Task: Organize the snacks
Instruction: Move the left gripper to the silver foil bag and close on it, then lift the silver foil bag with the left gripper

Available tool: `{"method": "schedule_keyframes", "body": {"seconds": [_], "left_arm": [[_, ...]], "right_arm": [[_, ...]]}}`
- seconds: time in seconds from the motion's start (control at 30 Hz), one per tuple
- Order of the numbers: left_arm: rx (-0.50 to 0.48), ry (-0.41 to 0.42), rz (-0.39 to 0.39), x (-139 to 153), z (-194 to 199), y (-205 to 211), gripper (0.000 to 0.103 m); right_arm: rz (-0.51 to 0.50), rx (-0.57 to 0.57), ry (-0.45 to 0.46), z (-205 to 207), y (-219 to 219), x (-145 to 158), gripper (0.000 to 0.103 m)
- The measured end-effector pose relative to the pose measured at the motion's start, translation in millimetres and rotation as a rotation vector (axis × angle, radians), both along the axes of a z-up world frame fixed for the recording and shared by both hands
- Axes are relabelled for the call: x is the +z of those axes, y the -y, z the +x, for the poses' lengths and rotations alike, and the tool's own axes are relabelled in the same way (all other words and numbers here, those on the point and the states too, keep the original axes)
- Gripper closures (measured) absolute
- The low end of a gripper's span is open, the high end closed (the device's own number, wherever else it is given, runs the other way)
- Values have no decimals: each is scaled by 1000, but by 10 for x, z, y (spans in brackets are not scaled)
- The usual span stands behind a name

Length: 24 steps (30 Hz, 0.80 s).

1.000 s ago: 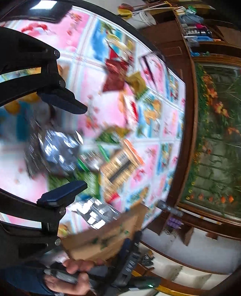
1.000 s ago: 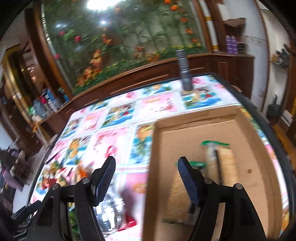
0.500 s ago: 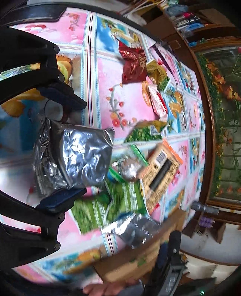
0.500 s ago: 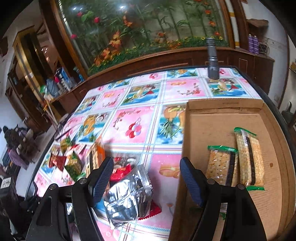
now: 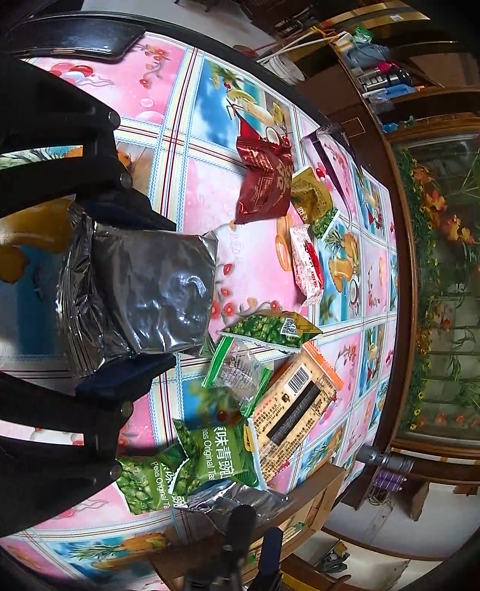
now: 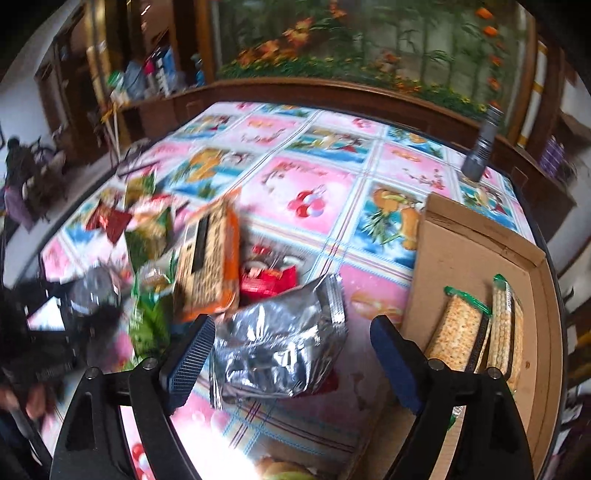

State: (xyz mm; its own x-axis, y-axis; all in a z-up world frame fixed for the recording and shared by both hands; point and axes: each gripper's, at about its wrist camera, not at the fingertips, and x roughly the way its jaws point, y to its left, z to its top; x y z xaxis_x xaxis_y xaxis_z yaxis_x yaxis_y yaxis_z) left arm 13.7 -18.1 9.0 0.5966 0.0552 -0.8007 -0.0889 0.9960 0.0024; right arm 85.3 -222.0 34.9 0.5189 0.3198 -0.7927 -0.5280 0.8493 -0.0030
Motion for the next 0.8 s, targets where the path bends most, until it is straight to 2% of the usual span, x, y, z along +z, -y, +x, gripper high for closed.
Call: {"method": "schedule_keyframes", "body": {"seconds": [0.2, 0.3, 0.5, 0.6, 0.8], "left_arm": [[5, 2, 4, -2, 4, 4, 39], [5, 5, 7, 2, 4, 2, 39], [-4, 16, 20, 15, -14, 39, 44], [-1, 15, 16, 14, -9, 38, 44], [-1, 15, 16, 13, -8, 36, 43]], "right_arm": [[-138, 67, 31, -124, -230, -145, 14], [-174, 37, 65, -123, -263, -174, 15], [-144, 0, 66, -78, -163, -114, 35], [-130, 0, 70, -66, -142, -95, 35], [-198, 31, 103, -109, -258, -170, 24]]}}
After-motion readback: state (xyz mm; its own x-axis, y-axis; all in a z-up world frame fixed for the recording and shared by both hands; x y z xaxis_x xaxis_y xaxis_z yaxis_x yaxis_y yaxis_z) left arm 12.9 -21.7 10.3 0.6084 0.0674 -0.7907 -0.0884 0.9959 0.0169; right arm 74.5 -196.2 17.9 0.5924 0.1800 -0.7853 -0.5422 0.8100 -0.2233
